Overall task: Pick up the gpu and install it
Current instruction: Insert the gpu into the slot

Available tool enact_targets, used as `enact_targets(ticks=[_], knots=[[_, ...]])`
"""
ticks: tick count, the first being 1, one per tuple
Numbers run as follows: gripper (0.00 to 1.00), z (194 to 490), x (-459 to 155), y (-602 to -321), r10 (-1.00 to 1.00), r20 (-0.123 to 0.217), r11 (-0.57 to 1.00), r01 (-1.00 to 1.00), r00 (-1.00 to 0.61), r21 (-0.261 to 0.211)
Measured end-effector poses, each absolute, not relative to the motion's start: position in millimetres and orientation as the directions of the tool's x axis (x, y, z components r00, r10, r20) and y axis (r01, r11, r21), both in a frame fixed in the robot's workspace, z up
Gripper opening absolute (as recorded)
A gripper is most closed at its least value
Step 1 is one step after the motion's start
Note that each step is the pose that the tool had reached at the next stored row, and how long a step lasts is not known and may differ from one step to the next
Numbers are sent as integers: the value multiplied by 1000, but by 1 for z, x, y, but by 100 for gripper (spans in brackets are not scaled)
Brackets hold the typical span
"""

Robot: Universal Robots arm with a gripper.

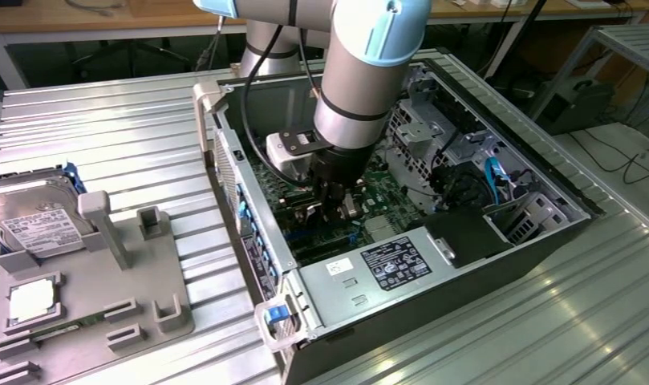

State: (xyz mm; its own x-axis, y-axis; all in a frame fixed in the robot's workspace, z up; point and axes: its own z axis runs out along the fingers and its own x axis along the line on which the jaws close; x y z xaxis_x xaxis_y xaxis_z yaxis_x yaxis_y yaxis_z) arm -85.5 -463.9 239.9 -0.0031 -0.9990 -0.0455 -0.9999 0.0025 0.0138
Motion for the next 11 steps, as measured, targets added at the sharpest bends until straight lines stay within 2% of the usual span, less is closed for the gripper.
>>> enact_targets(ticks=[11], knots=[[28, 237, -83, -463, -999, -45, 3, -1000, -3, 14]])
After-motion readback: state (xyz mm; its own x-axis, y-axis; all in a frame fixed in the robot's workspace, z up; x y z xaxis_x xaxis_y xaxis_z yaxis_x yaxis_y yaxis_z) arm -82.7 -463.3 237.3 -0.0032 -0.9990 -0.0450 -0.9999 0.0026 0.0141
